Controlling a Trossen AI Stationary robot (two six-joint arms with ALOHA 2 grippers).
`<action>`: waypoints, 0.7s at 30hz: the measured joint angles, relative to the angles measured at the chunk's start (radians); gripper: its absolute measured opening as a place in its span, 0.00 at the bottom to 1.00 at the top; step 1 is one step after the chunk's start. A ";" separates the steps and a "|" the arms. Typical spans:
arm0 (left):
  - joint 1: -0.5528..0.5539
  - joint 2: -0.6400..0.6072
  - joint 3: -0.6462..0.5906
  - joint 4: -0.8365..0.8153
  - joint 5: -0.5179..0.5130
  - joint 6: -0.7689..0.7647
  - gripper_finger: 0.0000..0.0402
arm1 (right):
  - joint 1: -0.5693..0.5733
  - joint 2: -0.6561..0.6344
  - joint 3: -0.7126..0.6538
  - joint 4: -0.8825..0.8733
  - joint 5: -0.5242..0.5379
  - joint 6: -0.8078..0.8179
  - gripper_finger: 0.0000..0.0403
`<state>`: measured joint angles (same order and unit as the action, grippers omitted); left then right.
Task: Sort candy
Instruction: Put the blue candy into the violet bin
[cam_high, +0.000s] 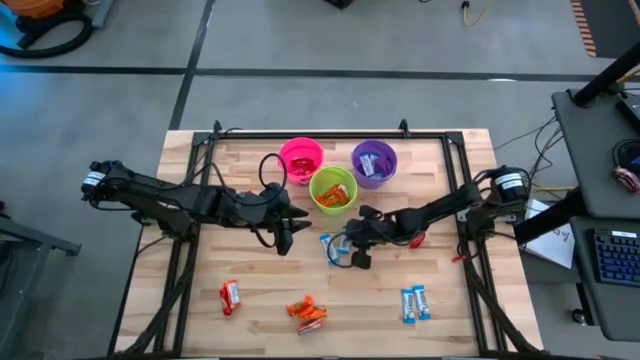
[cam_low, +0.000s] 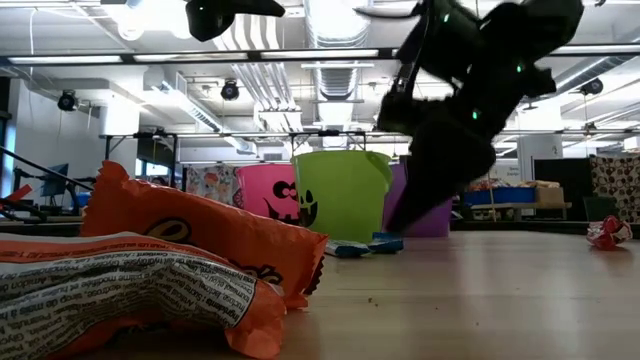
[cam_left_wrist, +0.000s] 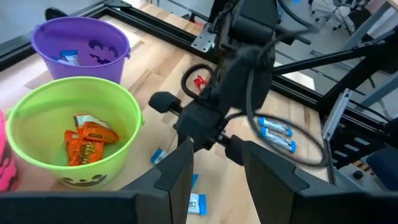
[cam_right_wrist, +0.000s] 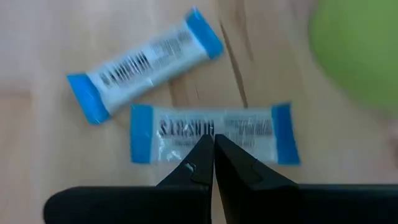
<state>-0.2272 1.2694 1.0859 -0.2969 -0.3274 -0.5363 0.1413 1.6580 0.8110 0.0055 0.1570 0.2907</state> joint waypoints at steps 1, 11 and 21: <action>0.000 0.000 0.000 -0.002 -0.005 0.000 0.31 | 0.001 0.008 0.001 -0.007 0.001 0.015 0.02; 0.000 0.000 0.000 -0.010 -0.007 0.002 0.31 | 0.037 -0.100 0.001 -0.267 -0.117 0.201 0.02; 0.005 0.001 0.000 -0.018 -0.032 0.012 0.31 | 0.035 -0.313 0.001 -0.430 -0.085 0.259 0.02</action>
<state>-0.2222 1.2701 1.0859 -0.3153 -0.3592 -0.5239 0.1764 1.3449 0.8124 -0.4241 0.0715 0.5498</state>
